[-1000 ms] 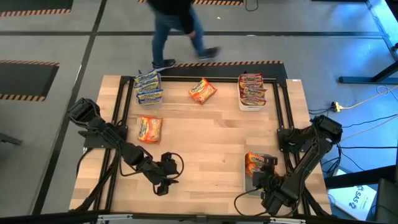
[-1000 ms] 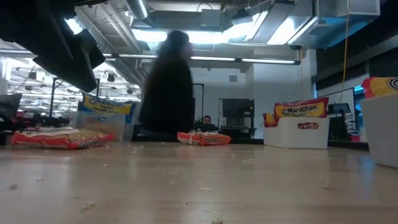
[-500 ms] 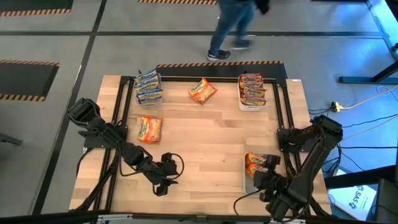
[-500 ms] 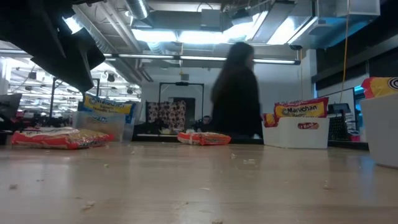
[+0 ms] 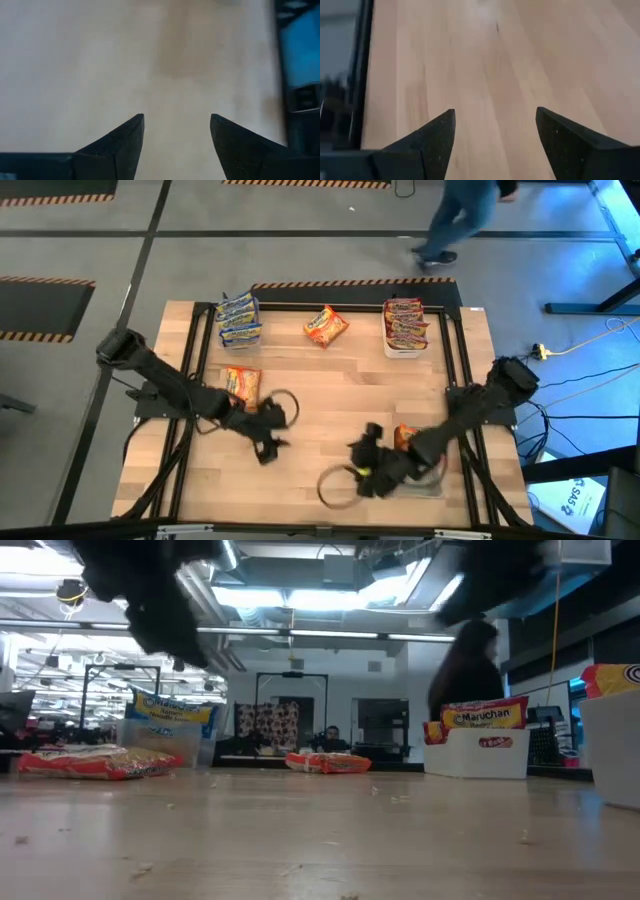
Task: Sort Maruchan noodles
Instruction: Put the bottom orange noodle pack into the gray bin
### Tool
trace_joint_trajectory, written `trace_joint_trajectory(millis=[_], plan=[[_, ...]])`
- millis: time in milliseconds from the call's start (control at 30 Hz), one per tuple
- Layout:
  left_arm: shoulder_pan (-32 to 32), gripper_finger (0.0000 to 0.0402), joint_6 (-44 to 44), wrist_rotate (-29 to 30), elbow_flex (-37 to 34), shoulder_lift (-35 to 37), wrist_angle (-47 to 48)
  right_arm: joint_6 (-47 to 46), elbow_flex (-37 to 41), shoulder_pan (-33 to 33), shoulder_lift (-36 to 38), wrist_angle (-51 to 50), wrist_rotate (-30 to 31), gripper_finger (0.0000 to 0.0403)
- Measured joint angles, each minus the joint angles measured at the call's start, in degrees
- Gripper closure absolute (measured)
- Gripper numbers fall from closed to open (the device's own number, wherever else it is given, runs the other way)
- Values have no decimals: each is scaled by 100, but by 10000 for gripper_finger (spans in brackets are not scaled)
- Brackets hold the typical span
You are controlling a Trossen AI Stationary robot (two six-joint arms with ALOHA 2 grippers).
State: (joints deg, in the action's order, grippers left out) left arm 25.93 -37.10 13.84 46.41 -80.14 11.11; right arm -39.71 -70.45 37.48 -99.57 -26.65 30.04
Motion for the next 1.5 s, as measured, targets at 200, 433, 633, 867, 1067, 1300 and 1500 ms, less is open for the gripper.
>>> trace_joint_trajectory(millis=[200,433,633,867,1067,1300,1500], plan=[[-293,184,-1136,827,-7,1096,2743,264,1120,-766,-2,2771,-425,142],[-1004,186,-3604,1167,-367,1284,5098,339,1721,-1030,-2,4179,-453,142],[-1827,186,-3290,831,-1061,1275,3708,405,1733,-1014,-2,4170,-203,142],[-2412,186,-3141,777,-1495,1216,3144,401,1733,-926,-4,4137,-310,142],[-2432,186,-2445,381,-1775,1179,2355,423,1733,-809,-4,4019,-241,142],[-1887,186,-321,-684,-1834,1176,503,507,1733,-824,-6,3933,-238,142],[-1182,186,898,-830,-1832,1063,-508,551,1733,-824,-5,3932,-251,142]])
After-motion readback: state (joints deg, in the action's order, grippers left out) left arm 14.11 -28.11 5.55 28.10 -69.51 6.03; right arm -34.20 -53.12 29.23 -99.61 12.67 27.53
